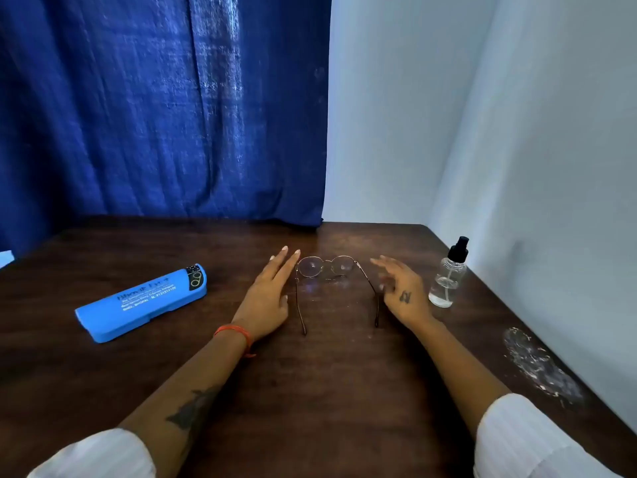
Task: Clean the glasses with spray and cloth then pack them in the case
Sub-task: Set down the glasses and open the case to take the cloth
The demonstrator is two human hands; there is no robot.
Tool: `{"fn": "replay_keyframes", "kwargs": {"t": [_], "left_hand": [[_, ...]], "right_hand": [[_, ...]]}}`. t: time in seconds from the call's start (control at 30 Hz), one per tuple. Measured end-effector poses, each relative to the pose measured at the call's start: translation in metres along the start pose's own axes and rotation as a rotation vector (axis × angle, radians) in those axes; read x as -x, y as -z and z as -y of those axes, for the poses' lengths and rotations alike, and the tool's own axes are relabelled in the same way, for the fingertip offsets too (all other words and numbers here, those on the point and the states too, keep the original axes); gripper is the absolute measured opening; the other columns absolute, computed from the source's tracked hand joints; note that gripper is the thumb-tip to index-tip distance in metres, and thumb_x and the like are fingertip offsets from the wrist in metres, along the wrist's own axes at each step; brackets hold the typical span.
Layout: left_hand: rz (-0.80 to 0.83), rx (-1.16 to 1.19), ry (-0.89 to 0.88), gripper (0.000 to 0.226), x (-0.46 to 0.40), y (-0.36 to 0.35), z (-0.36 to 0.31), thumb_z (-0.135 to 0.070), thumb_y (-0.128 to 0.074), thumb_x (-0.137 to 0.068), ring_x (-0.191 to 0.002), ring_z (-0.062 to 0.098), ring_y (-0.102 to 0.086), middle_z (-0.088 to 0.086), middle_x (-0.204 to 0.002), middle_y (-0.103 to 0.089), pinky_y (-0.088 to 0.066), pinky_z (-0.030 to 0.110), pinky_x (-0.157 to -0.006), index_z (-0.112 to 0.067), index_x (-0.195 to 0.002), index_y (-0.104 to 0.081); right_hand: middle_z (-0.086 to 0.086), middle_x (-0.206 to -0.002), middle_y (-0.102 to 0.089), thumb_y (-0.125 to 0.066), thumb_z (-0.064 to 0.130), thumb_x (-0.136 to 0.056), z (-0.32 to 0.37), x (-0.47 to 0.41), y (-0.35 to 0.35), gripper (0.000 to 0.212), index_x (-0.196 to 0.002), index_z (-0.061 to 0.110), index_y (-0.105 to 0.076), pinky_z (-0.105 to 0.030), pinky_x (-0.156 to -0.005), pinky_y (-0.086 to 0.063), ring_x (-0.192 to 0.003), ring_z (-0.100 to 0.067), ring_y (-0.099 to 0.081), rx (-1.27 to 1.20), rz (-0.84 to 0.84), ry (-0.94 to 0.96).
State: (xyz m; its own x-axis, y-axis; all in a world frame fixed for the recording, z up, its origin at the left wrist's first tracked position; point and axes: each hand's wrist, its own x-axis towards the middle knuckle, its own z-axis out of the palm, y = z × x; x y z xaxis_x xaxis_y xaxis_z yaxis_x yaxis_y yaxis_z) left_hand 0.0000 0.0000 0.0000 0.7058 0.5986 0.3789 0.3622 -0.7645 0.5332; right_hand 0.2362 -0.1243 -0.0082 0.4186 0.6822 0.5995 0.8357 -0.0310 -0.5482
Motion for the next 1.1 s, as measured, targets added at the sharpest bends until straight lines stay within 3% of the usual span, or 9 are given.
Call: {"fn": "replay_keyframes", "kwargs": {"t": [0.03,0.13,0.27,0.33,0.47,0.53,0.67,0.8,1.1], "left_hand": [[-0.009,-0.027,-0.010,0.080,-0.004,-0.001,0.002,0.002,-0.053,-0.083,-0.143,0.018,-0.008,-0.004,-0.156,-0.010,-0.016,0.032,-0.113,-0.032,-0.145,-0.015],[-0.070,-0.054,-0.051,0.056,-0.016,-0.006,0.011,-0.001,-0.057,-0.084,-0.138,0.019,-0.027,0.003,-0.145,-0.041,-0.018,0.025,-0.110,-0.021,-0.134,-0.043],[-0.242,-0.004,-0.119,0.025,-0.023,-0.012,0.014,0.002,-0.062,-0.080,-0.114,0.022,-0.058,0.009,-0.116,-0.066,-0.041,0.032,-0.103,-0.012,-0.099,-0.072],[-0.278,0.014,-0.135,0.023,-0.024,-0.011,0.014,0.002,-0.063,-0.079,-0.107,0.020,-0.062,0.007,-0.107,-0.070,-0.044,0.027,-0.098,-0.013,-0.093,-0.073],[-0.324,0.129,-0.099,0.026,-0.024,-0.005,-0.001,0.006,-0.060,-0.078,-0.090,0.007,-0.064,0.005,-0.093,-0.073,-0.042,0.008,-0.084,-0.012,-0.091,-0.073],[-0.307,0.236,-0.050,0.022,-0.020,0.000,-0.012,0.001,-0.061,-0.080,-0.087,0.004,-0.062,0.000,-0.093,-0.071,-0.043,0.006,-0.083,-0.012,-0.094,-0.072],[-0.258,0.436,0.064,0.019,-0.002,0.006,-0.032,-0.010,-0.065,-0.082,-0.086,0.003,-0.065,-0.006,-0.088,-0.070,-0.051,0.015,-0.080,-0.019,-0.098,-0.069],[-0.214,0.651,0.161,0.021,0.018,0.004,-0.045,-0.006,-0.064,-0.082,-0.081,0.014,-0.069,0.007,-0.088,-0.071,-0.056,0.023,-0.076,-0.016,-0.100,-0.066],[-0.154,0.726,0.193,0.027,0.042,-0.006,-0.049,0.005,-0.062,-0.080,-0.085,0.017,-0.067,0.007,-0.088,-0.069,-0.057,0.026,-0.075,-0.017,-0.094,-0.066]], "right_hand": [[-0.013,-0.125,-0.057,-0.053,-0.023,-0.069,-0.004,-0.003,-0.002,0.059,-0.115,0.014,-0.065,-0.006,-0.080,-0.045,-0.090,-0.016,-0.063,0.015,0.017,0.018],[-0.008,-0.119,-0.064,-0.065,-0.014,-0.070,-0.007,-0.010,-0.007,0.047,-0.106,0.016,-0.071,-0.020,-0.088,-0.048,-0.105,-0.010,-0.058,0.073,0.054,0.113],[-0.011,-0.104,-0.071,-0.067,-0.007,-0.077,-0.007,-0.018,-0.014,0.023,-0.091,0.010,-0.075,-0.017,-0.090,-0.047,-0.097,-0.018,-0.066,0.028,0.014,0.162],[-0.009,-0.098,-0.073,-0.068,-0.004,-0.078,-0.004,-0.018,-0.014,0.020,-0.090,0.010,-0.075,-0.021,-0.089,-0.049,-0.094,-0.017,-0.068,-0.021,-0.028,0.139],[0.000,-0.090,-0.073,-0.068,-0.003,-0.078,0.010,-0.014,-0.004,0.017,-0.089,0.009,-0.075,0.000,-0.076,-0.041,-0.082,0.013,-0.060,-0.117,-0.082,0.024],[0.005,-0.089,-0.071,-0.069,0.001,-0.078,0.018,-0.010,0.006,0.016,-0.089,0.011,-0.075,0.000,-0.073,-0.040,-0.078,0.019,-0.058,-0.192,-0.088,-0.074],[0.002,-0.085,-0.072,-0.070,0.005,-0.079,0.029,0.006,0.026,0.021,-0.090,0.022,-0.072,-0.009,-0.070,-0.047,-0.072,0.005,-0.063,-0.392,-0.085,-0.175],[-0.004,-0.087,-0.072,-0.067,0.001,-0.080,0.040,0.028,0.038,0.028,-0.090,0.027,-0.069,-0.028,-0.072,-0.057,-0.078,-0.020,-0.068,-0.547,-0.066,-0.223],[-0.005,-0.087,-0.069,-0.064,-0.007,-0.080,0.046,0.055,0.038,0.028,-0.091,0.018,-0.067,-0.019,-0.065,-0.056,-0.073,-0.005,-0.065,-0.575,-0.052,-0.305]]}}
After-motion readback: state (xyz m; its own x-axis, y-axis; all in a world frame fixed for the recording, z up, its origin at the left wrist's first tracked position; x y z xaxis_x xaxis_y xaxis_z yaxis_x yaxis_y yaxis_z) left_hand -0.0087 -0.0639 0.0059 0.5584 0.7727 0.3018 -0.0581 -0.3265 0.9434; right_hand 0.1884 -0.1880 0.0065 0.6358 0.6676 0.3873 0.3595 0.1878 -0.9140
